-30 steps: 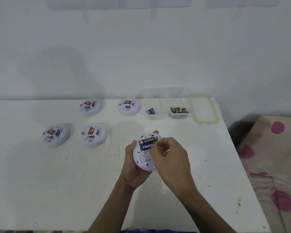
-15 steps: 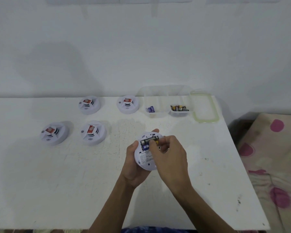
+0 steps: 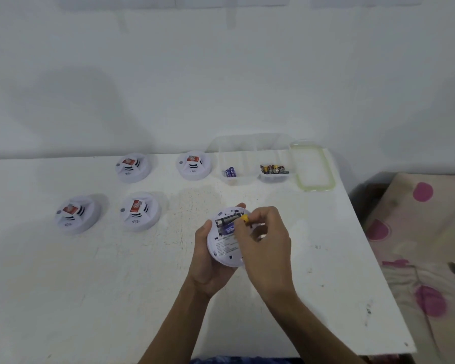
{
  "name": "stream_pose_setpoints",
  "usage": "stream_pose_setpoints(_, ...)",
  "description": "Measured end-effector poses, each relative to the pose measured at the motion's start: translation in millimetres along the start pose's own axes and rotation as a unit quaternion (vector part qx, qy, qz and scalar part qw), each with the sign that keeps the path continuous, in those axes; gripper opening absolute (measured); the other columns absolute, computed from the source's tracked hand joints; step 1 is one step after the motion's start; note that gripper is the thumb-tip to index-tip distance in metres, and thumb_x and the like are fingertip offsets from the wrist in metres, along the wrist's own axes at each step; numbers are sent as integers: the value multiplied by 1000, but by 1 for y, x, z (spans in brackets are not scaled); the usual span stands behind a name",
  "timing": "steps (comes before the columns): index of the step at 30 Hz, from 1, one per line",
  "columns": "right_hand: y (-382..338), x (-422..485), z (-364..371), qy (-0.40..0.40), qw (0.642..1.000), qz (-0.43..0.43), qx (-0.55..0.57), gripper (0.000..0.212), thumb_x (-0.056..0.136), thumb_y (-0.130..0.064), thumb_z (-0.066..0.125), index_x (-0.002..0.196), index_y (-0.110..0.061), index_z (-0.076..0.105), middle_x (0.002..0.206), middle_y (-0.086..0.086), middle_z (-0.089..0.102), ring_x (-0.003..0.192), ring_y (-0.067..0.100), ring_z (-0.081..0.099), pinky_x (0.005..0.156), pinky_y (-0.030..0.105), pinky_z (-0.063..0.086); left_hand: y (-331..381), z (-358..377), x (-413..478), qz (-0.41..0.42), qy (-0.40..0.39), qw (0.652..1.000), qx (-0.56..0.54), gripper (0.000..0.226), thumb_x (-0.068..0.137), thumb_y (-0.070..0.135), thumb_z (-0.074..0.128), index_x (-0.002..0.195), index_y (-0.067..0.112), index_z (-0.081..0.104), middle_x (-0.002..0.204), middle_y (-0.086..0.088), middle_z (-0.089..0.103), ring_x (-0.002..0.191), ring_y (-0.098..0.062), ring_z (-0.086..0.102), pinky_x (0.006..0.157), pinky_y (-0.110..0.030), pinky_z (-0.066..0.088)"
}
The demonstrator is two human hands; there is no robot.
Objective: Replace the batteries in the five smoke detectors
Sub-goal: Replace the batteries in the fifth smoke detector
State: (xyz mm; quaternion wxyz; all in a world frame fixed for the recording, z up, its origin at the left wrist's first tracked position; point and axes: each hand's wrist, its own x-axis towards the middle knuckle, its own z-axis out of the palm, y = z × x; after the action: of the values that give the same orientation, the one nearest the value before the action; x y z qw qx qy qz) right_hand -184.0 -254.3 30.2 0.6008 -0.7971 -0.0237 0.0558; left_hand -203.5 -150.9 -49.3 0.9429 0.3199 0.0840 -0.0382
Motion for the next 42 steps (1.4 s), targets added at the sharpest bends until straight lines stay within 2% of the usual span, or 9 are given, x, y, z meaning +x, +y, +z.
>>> stream_pose_setpoints(6, -1, 11, -8, -26, 989, -67, 131, 28, 85, -5, 57, 84, -31, 48, 85, -1, 59, 82, 15, 64, 68, 29, 57, 1, -5, 1, -14, -6, 997, -72, 80, 64, 54, 79, 128, 13, 58, 129, -17, 58, 112, -33, 59, 89, -46, 51)
stream_pose_setpoints(9, -7, 22, -15, -104, 981, -162, 40, 18, 78, -8, 45, 83, -25, 48, 82, 3, 54, 78, 18, 59, 66, 31, 54, 2, -6, 1, -23, -13, 998, -65, 72, 65, 56, 77, 123, 14, 64, 126, -17, 60, 112, -33, 60, 92, -47, 50)
stream_pose_setpoints(17, -6, 49, -14, -238, 798, -420, -362, 23, 88, -28, 41, 100, -22, 59, 79, -3, 49, 60, 12, 46, 54, 21, 31, -1, -15, 8, 24, 79, 995, -47, 58, 37, 43, 90, 83, 8, 78, 86, -14, 72, 80, -30, 68, 91, -44, 43)
stream_pose_setpoints(21, -5, 59, -10, -258, 763, -452, -383, 23, 89, -27, 43, 103, -25, 62, 74, -4, 50, 56, 12, 42, 52, 23, 28, 3, -19, 5, 18, -4, 1000, -12, 64, 60, 65, 76, 108, 23, 73, 111, -8, 69, 102, -29, 63, 100, -46, 40)
stream_pose_setpoints(25, -8, 66, -8, -269, 731, -477, -407, 19, 87, -27, 47, 100, -28, 61, 63, -4, 46, 49, 12, 36, 48, 20, 18, 1, -37, -1, 70, 55, 996, -26, 53, 101, 42, 26, 144, 13, 36, 145, -9, 44, 132, -24, 42, 113, -33, 28)
stream_pose_setpoints(28, -10, 72, -9, -289, 720, -475, -416, 23, 85, -29, 46, 103, -32, 58, 59, -5, 44, 45, 11, 33, 46, 16, 11, -1, -41, -5, 90, 116, 985, 89, 52, 91, 50, 51, 134, 21, 52, 133, -5, 57, 122, -23, 53, 108, -37, 38)
stream_pose_setpoints(31, -10, 74, -10, -308, 723, -462, -412, 20, 83, -28, 48, 102, -35, 52, 62, -6, 42, 46, 11, 34, 44, 16, 15, -9, -36, 5, -1, -8, 999, 43, 50, 89, 58, 47, 130, 32, 55, 127, 7, 61, 116, -14, 59, 101, -34, 44)
stream_pose_setpoints(36, -6, 77, -10, -307, 757, -439, -375, 18, 87, -27, 55, 97, -27, 40, 87, -2, 44, 51, 13, 40, 46, 14, 28, 11, -29, 10, -48, 41, 998, 11, 54, 98, 46, 33, 140, 12, 44, 140, -13, 49, 128, -30, 47, 110, -41, 34)
stream_pose_setpoints(42, -26, 85, -23, -268, 894, -302, -195, 16, 87, -14, 63, 90, -20, 48, 75, -11, 50, 61, 8, 45, 57, 21, 41, 10, -23, 19, -69, -107, 991, -33, 66, 88, 60, 48, 137, 16, 49, 138, -15, 51, 127, -35, 48, 108, -53, 31)
